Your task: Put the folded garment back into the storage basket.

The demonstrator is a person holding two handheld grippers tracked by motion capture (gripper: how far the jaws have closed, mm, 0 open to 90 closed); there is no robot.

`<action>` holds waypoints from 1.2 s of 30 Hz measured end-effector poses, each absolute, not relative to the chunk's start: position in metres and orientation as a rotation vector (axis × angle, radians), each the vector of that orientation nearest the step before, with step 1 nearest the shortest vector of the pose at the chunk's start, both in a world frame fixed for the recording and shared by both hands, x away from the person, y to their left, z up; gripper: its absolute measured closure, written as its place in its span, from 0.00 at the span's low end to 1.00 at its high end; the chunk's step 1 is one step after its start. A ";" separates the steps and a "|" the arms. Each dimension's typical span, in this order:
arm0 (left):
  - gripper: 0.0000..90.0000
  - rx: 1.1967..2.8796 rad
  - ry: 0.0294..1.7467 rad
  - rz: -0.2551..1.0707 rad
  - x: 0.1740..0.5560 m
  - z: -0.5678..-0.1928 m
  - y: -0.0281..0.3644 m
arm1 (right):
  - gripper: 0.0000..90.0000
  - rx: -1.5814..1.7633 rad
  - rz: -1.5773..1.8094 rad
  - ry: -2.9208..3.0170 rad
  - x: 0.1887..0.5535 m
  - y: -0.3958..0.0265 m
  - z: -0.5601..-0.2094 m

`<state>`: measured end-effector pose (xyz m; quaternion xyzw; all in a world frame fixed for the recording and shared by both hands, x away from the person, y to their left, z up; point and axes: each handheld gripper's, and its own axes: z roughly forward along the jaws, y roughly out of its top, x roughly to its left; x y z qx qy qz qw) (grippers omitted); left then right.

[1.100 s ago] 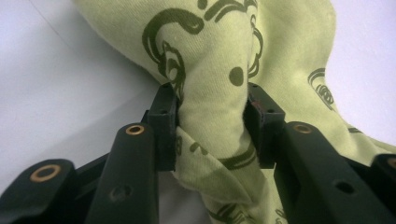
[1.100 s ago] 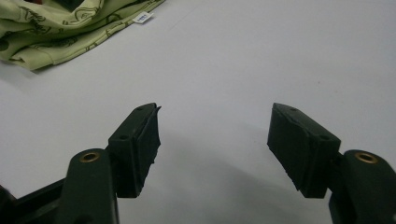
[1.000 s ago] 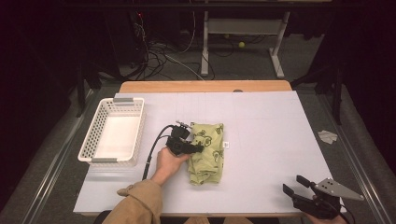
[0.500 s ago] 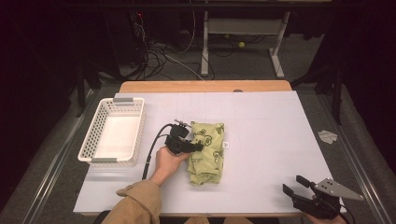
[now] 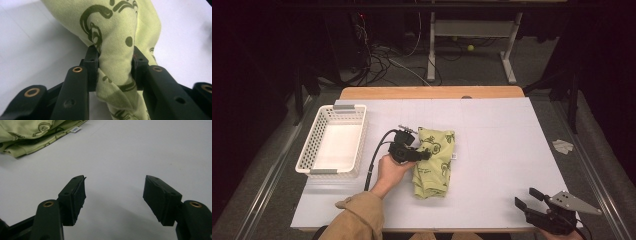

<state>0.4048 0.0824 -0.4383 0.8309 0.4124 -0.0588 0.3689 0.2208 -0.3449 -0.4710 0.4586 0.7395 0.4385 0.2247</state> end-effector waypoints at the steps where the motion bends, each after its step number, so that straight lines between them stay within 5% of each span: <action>1: 0.71 2.133 1.054 -0.150 0.405 -0.437 0.082 | 0.39 1.265 1.211 2.040 0.221 -0.345 -0.471; 36: 0.71 2.113 1.011 -0.150 0.405 -0.408 0.090 | 0.39 1.264 1.210 2.035 0.221 -0.345 -0.471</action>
